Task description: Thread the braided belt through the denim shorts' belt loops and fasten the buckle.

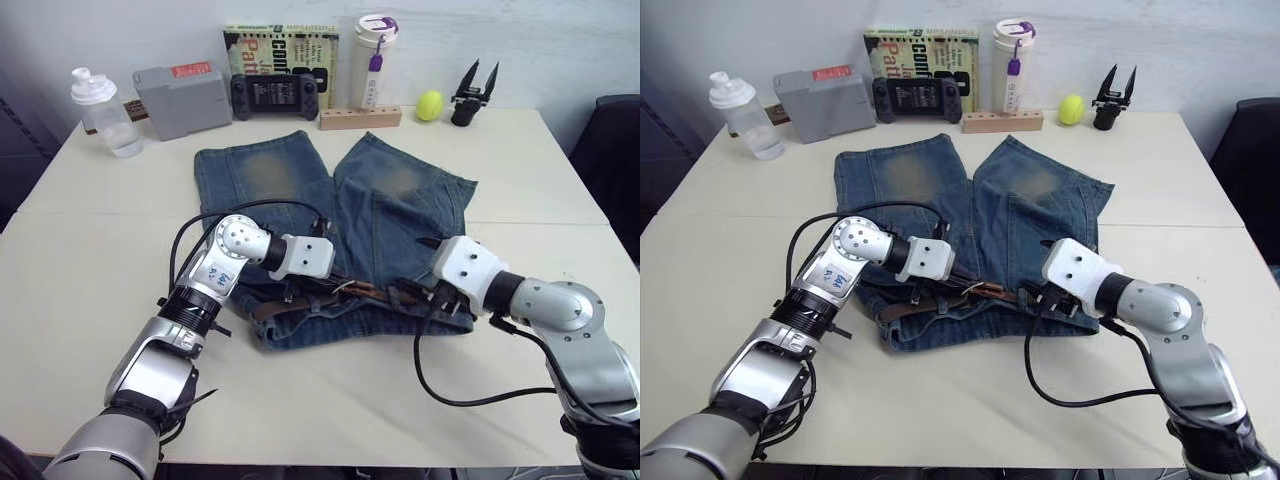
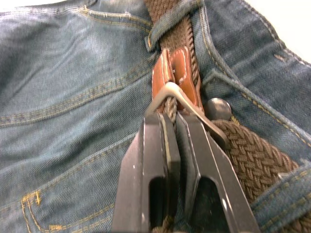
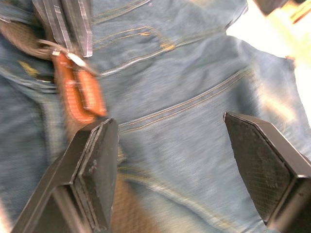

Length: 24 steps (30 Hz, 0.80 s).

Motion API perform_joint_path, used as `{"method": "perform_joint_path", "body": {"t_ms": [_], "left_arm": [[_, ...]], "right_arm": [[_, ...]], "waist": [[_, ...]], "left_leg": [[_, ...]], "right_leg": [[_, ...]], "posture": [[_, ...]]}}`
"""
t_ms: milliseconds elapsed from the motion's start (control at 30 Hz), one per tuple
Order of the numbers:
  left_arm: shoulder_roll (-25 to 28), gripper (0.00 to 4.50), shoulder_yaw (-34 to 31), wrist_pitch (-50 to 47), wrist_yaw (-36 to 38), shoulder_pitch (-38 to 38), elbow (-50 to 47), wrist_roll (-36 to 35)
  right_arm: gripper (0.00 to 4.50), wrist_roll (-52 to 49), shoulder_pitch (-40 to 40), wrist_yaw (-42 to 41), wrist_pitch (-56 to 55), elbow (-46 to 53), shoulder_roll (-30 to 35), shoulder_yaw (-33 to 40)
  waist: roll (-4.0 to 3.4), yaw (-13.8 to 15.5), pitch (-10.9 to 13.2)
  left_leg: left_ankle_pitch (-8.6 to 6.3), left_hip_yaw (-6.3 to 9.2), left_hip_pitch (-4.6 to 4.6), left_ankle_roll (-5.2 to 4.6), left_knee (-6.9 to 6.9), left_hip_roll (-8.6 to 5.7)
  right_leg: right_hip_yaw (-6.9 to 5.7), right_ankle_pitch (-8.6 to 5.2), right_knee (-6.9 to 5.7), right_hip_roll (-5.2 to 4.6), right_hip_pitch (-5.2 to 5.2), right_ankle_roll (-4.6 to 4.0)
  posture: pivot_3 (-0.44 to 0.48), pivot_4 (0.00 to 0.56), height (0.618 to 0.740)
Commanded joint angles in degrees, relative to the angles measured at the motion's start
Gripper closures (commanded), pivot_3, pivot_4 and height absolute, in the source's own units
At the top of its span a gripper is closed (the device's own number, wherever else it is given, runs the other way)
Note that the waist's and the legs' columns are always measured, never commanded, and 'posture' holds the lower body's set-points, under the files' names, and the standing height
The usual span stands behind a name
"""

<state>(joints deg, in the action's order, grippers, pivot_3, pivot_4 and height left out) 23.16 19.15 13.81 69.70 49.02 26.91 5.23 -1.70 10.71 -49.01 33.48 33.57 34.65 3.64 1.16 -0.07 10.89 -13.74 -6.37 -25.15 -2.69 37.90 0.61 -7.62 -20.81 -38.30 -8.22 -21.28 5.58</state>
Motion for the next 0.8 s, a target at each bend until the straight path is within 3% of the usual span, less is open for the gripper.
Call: {"method": "perform_joint_path", "body": {"t_ms": [33, 433, 567, 767, 800], "left_arm": [[-1.6, 4.50, 1.1, -1.3, 0.5, -0.2, -1.5, -0.9], [-1.8, 4.50, 0.5, -3.0, 0.7, -0.2, -2.6, -1.8], [-1.7, 4.50, 0.4, -3.2, 0.6, -0.1, -2.4, -1.8], [-1.7, 4.50, -0.3, -4.3, -0.2, -0.2, -2.5, -2.0], [-1.8, 4.09, -1.7, -7.3, 0.1, -0.1, -2.8, -3.8]], "right_arm": [[0.80, 8.7, 3.8, 0.6, -11.9, -6.1, 4.6, -10.8], [0.80, 12.0, 8.5, 3.0, -20.2, -14.2, 2.6, -17.3], [2.03, 12.3, 9.8, 3.7, -21.5, -15.3, 1.1, -18.2], [4.46, 12.4, 9.9, 3.9, -23.2, -16.9, 0.3, -18.9], [4.50, 12.2, 9.8, 3.9, -23.4, -17.0, 0.4, -18.7]], "waist": [[-0.01, 0.1, 0.0], [-0.01, 0.0, 0.0], [-0.01, 0.0, 0.0], [0.00, 0.0, 0.0], [0.00, 0.0, 0.0]], "left_leg": [[0.00, 0.00, -0.01, 0.00, 0.00, 0.00], [0.00, -0.05, -0.02, -0.01, 0.06, -0.07], [0.00, -0.05, 0.00, 0.00, 0.07, -0.05], [0.01, -0.04, -0.07, 0.00, 0.09, -0.08], [0.01, -0.05, -0.06, 0.00, 0.09, -0.08]], "right_leg": [[0.00, 0.00, 0.00, 0.00, -0.02, 0.00], [-0.05, 0.00, -0.02, -0.08, 0.00, 0.01], [-0.05, 0.00, -0.06, -0.06, 0.01, 0.01], [-0.05, 0.00, -0.05, -0.09, -0.02, 0.01], [-0.05, 0.00, -0.05, -0.09, -0.02, 0.01]], "posture": [[0.000, 0.150, 0.694], [0.000, 0.150, 0.694], [0.000, 0.150, 0.694], [0.000, 0.150, 0.694], [0.000, 0.150, 0.694]]}}
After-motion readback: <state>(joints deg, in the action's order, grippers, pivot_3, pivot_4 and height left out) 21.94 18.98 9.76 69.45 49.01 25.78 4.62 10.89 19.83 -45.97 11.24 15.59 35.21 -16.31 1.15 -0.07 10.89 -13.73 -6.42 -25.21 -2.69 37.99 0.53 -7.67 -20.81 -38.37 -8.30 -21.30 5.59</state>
